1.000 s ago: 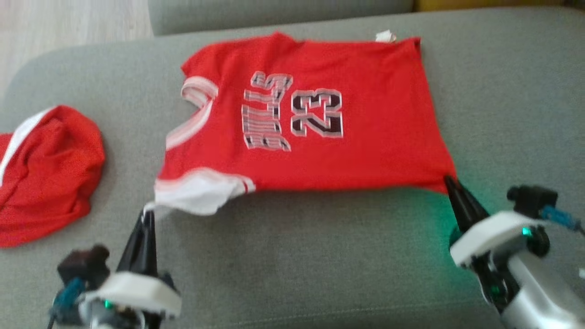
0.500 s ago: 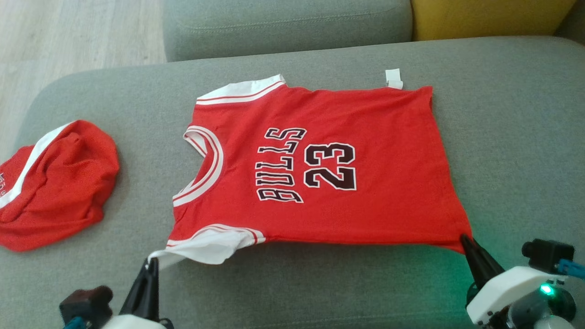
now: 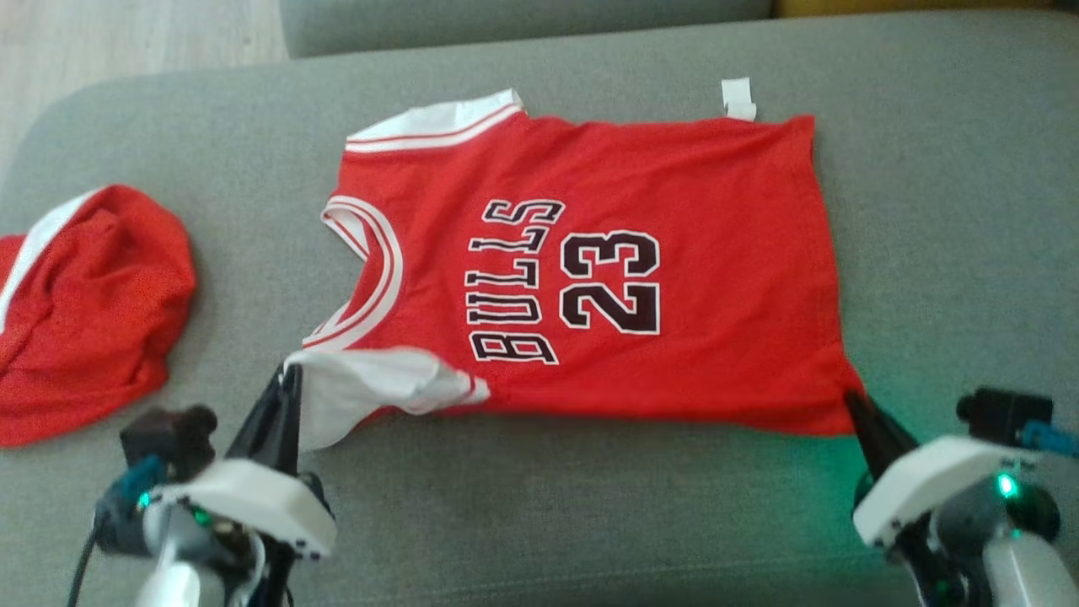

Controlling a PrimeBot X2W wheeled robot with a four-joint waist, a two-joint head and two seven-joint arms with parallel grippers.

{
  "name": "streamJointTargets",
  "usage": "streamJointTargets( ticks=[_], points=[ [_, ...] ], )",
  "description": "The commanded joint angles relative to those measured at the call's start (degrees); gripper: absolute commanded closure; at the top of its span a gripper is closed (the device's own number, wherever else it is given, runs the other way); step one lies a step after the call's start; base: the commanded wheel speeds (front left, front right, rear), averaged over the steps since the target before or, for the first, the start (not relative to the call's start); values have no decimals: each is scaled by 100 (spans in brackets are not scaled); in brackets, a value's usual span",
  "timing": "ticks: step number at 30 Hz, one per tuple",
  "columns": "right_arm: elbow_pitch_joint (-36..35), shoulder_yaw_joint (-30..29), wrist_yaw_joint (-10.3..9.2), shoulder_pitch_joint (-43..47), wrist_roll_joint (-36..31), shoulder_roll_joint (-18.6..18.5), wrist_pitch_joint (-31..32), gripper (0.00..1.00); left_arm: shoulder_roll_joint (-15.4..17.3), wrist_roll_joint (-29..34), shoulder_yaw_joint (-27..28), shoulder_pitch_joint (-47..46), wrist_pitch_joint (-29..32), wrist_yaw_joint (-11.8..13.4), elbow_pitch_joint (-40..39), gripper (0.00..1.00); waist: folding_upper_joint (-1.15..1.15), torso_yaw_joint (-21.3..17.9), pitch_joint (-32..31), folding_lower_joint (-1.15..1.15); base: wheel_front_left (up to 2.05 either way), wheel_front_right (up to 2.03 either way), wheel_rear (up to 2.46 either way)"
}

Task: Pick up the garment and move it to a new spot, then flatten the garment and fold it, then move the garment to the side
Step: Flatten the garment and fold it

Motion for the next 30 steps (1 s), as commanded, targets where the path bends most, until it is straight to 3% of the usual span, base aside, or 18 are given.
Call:
streamJointTargets(
  ticks=[1, 16, 17, 18, 19, 20, 30],
  points=[
    [-146, 86, -5, -410, -27, -52, 2, 100, 146, -21, 172, -444, 3, -73, -29, 100, 0, -49, 151, 0, 0, 0, 0],
    [394, 245, -5, -1423, 95, -167, -350, 100, 376, -104, 51, -1935, -98, -430, 1301, 100, 0, -197, 576, 0, 0, 0, 0],
    [402, 278, -5, -1469, 98, -178, -419, 91, 383, -108, 37, -1989, -113, -444, 1389, 100, 0, -200, 599, 0, 0, 0, 0],
    [404, 297, -5, -1506, 104, -185, -509, 58, 377, -124, 35, -2038, -150, -456, 1465, 98, 0, -203, 627, 0, 0, 0, 0],
    [415, 329, -5, -1531, 101, -197, -582, 0, 376, -130, 34, -2080, -196, -461, 1533, 24, 0, -205, 645, 0, 0, 0, 0],
    [405, 368, -5, -1549, 107, -195, -669, 0, 375, -124, 30, -2110, -254, -463, 1596, 0, 0, -204, 657, 0, 0, 0, 0],
    [-124, 700, -5, -1456, -275, -423, -2190, 0, 247, 159, 98, -1975, -1428, -57, 1518, 0, 0, -201, 697, 0, 0, 0, 0]
  ],
)
